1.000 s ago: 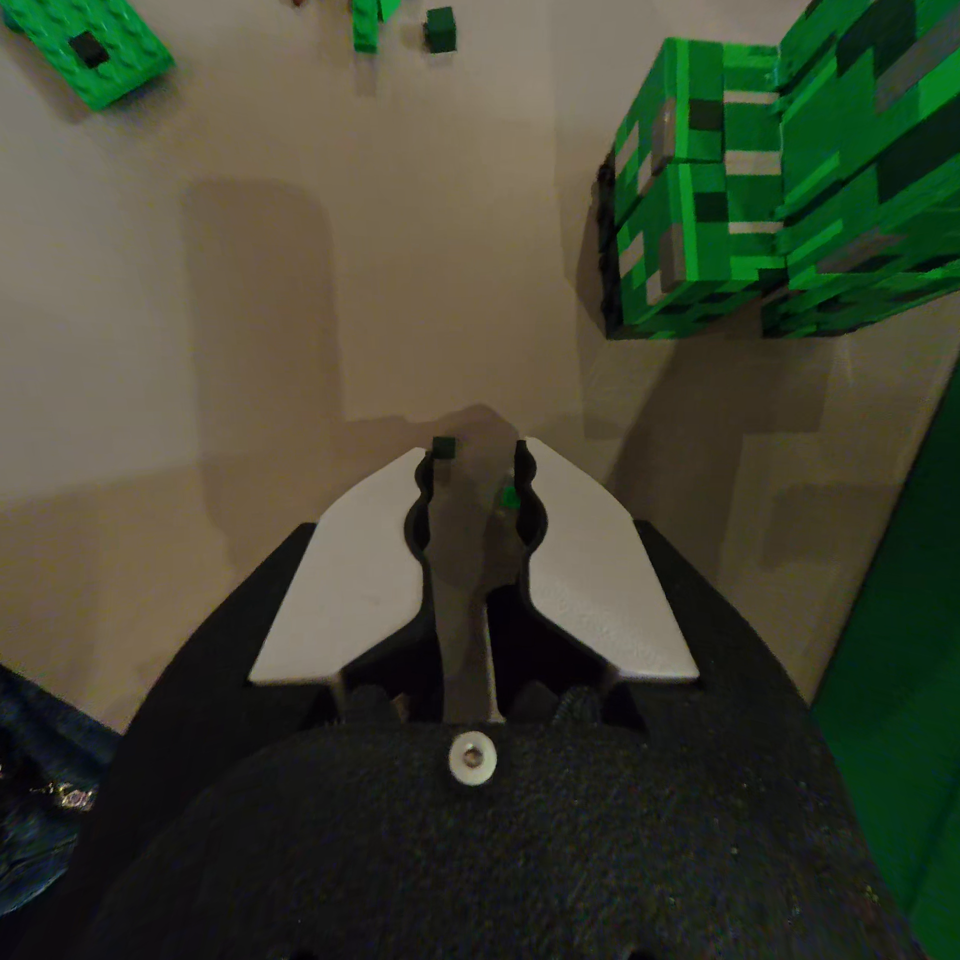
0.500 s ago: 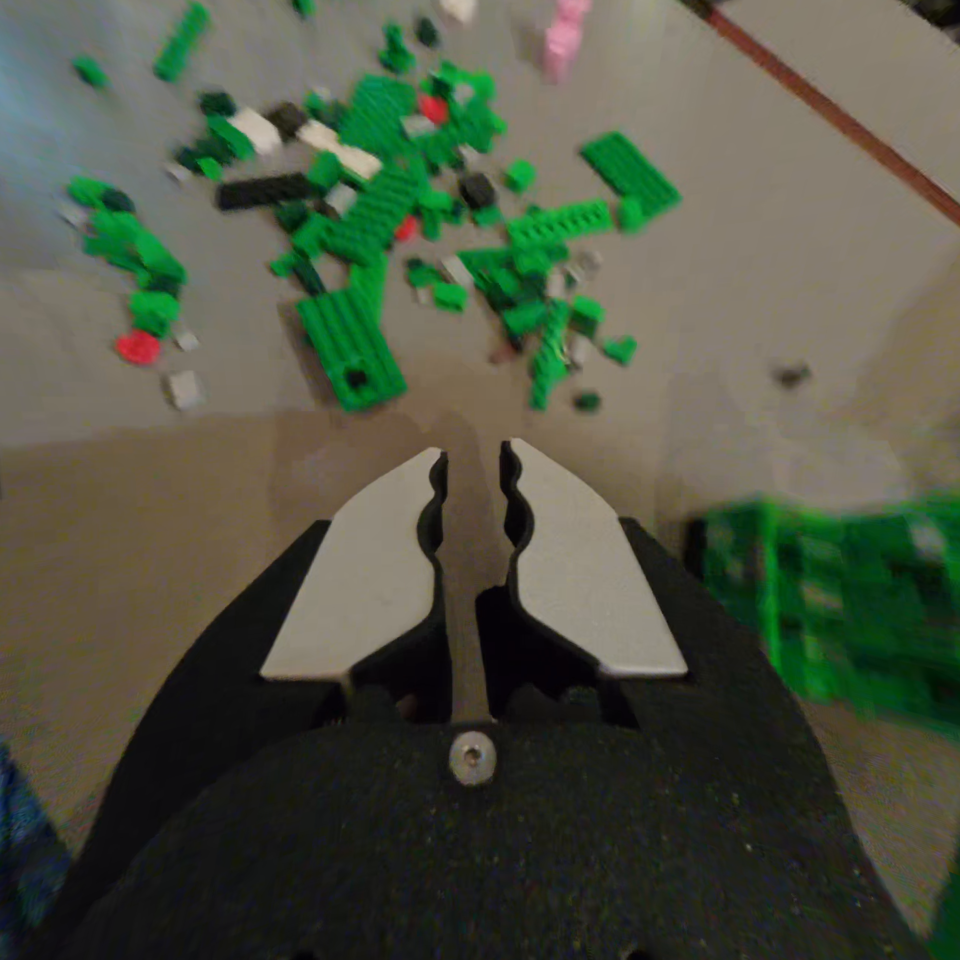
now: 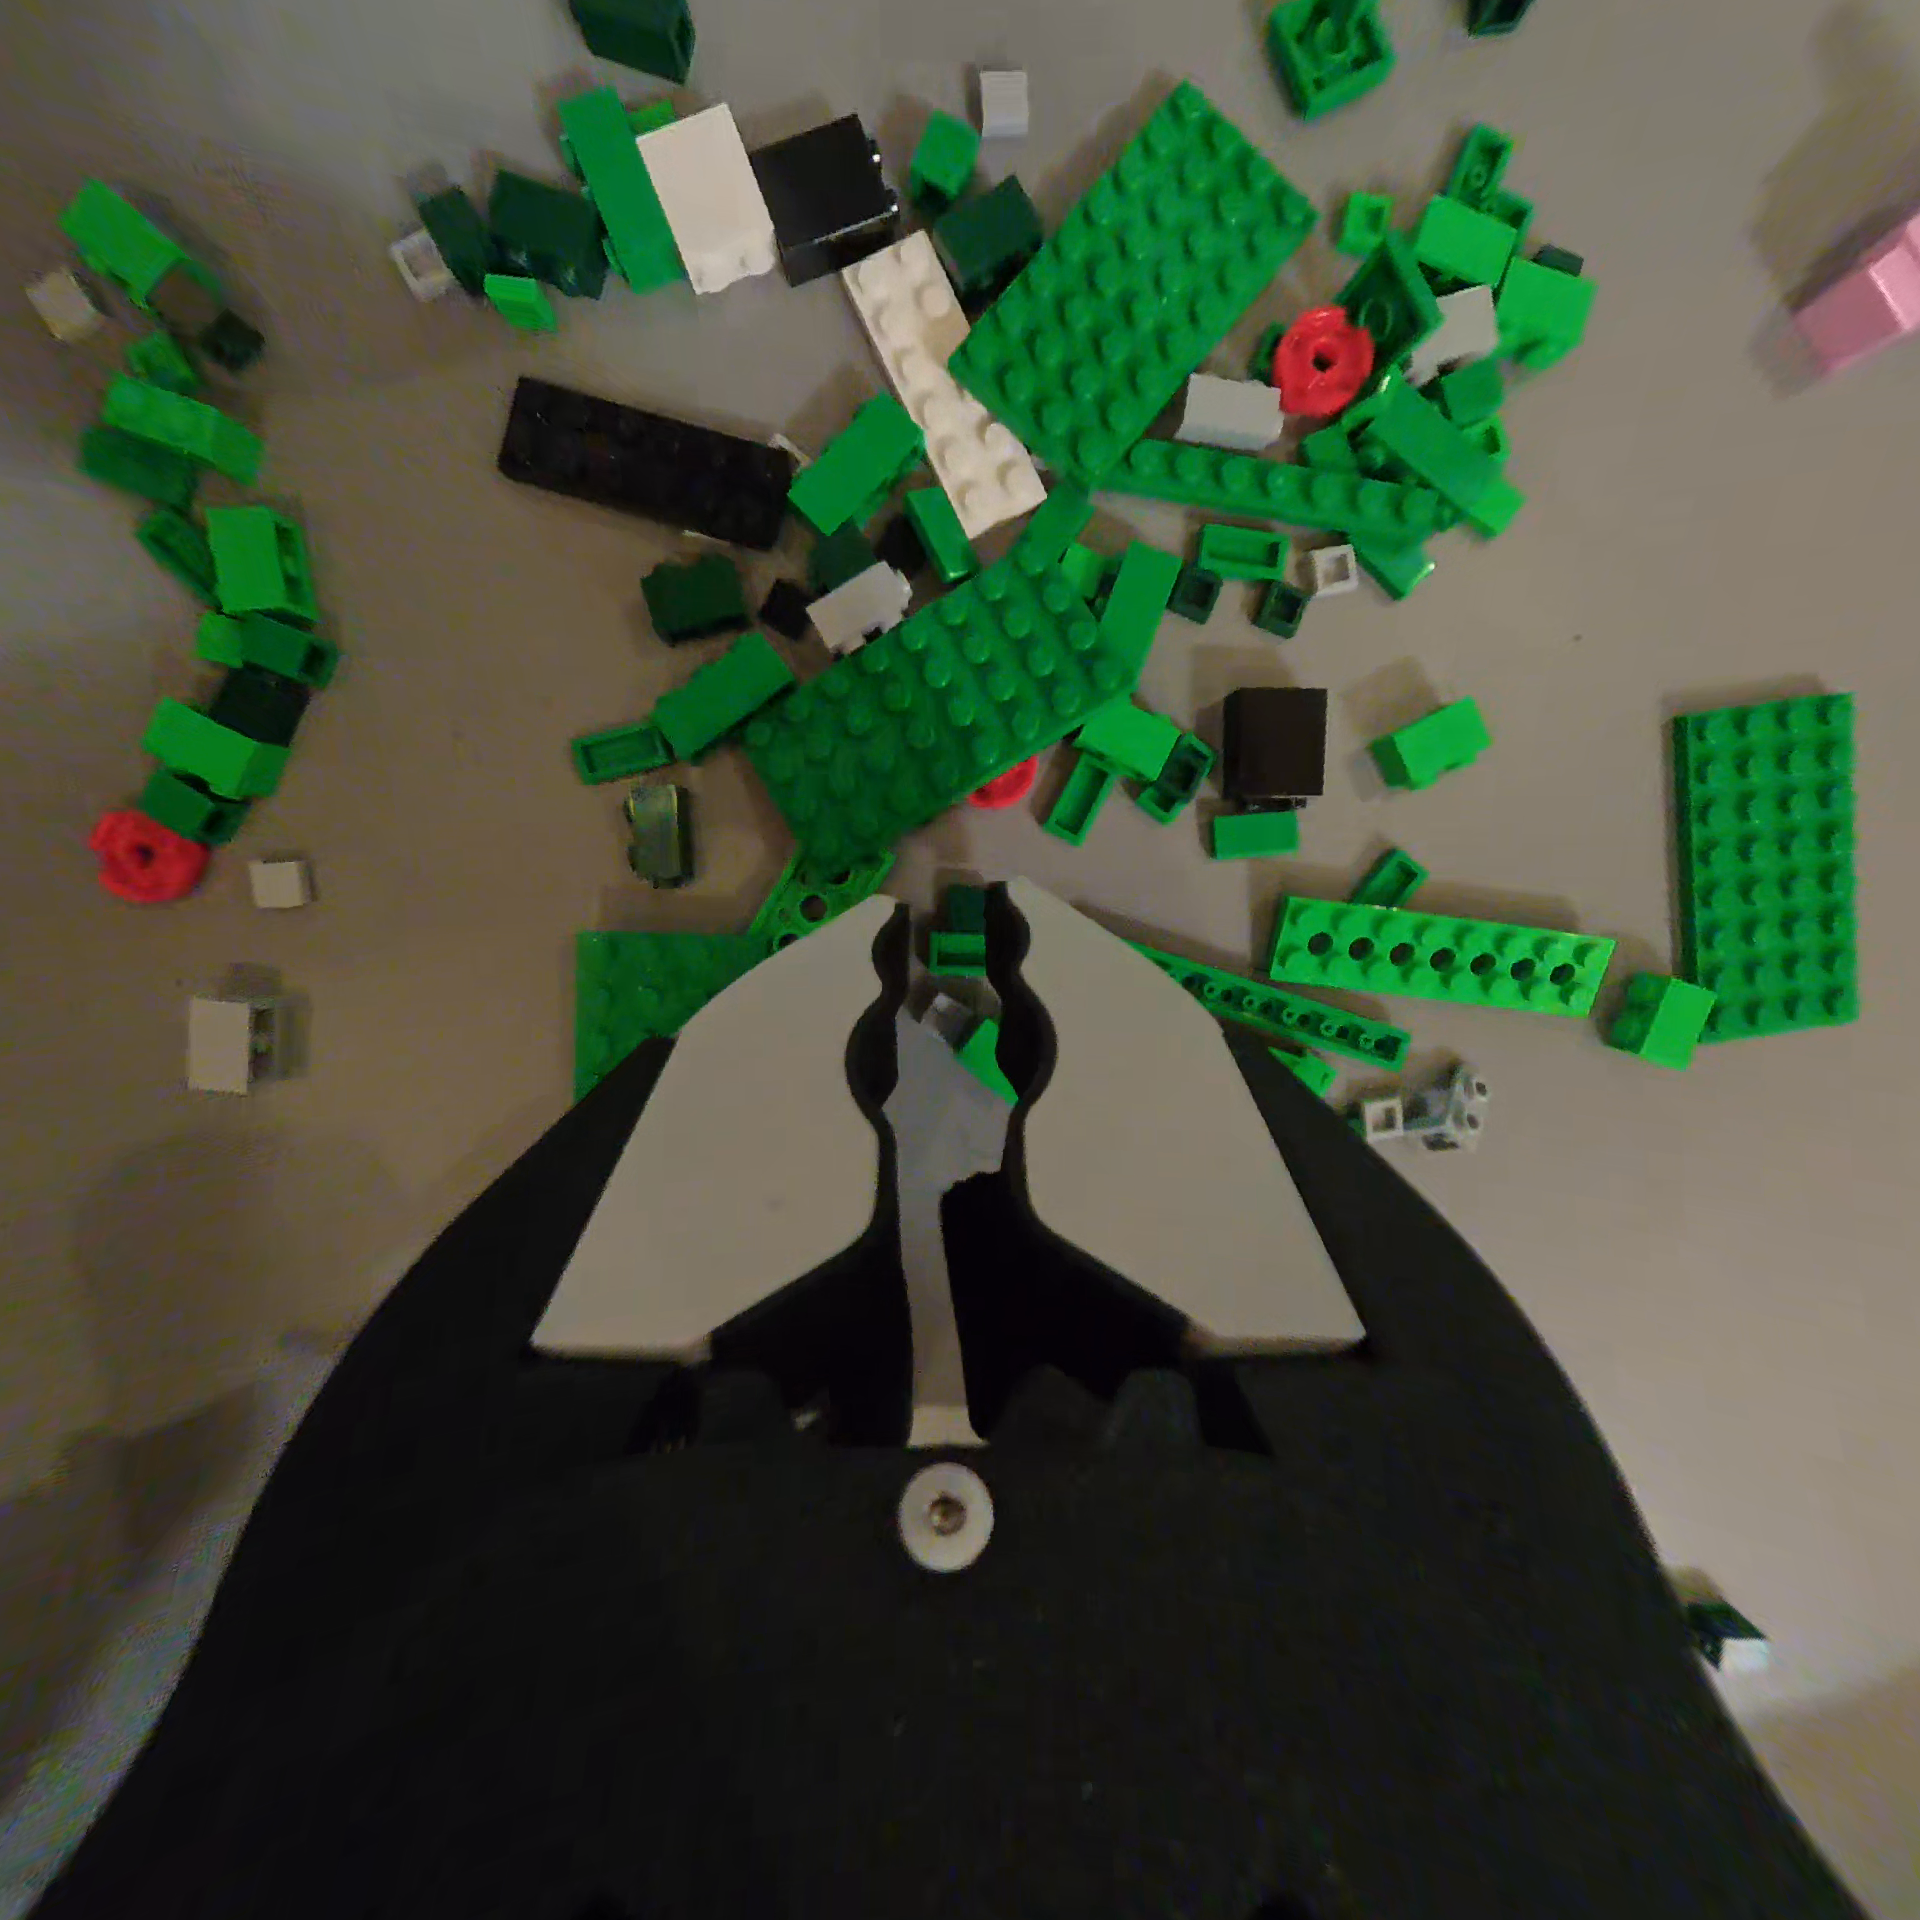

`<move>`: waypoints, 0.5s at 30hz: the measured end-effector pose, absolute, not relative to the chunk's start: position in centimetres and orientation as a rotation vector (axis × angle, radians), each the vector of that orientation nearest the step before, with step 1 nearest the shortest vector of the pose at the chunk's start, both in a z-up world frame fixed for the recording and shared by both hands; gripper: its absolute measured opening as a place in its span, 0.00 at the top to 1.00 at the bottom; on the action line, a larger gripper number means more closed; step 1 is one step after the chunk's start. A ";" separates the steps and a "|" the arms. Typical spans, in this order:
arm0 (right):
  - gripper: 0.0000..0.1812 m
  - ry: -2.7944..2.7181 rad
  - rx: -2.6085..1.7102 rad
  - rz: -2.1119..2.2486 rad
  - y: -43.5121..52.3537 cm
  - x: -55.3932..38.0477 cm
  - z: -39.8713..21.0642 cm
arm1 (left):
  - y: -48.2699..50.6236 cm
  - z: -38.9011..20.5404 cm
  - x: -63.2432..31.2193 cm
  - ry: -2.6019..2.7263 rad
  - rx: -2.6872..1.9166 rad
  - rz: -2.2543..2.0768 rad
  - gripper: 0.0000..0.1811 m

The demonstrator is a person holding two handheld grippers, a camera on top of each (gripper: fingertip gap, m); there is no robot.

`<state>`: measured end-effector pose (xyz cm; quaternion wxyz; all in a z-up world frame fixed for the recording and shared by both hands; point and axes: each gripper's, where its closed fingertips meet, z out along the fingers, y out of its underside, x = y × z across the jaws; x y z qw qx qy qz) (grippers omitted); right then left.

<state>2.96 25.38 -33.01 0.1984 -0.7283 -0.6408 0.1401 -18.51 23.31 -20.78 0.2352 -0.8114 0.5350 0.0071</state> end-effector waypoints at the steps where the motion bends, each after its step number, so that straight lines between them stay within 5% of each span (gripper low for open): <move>1: 0.92 -1.798 -2.038 0.394 25.4 2.9 -33.1 | 23.3 -20.8 -18.5 1.467 -2.226 0.018 1.00; 15: 0.98 -1.830 -2.112 0.377 25.6 3.4 -33.6 | 23.2 -20.6 -19.2 1.428 -2.237 -0.002 1.00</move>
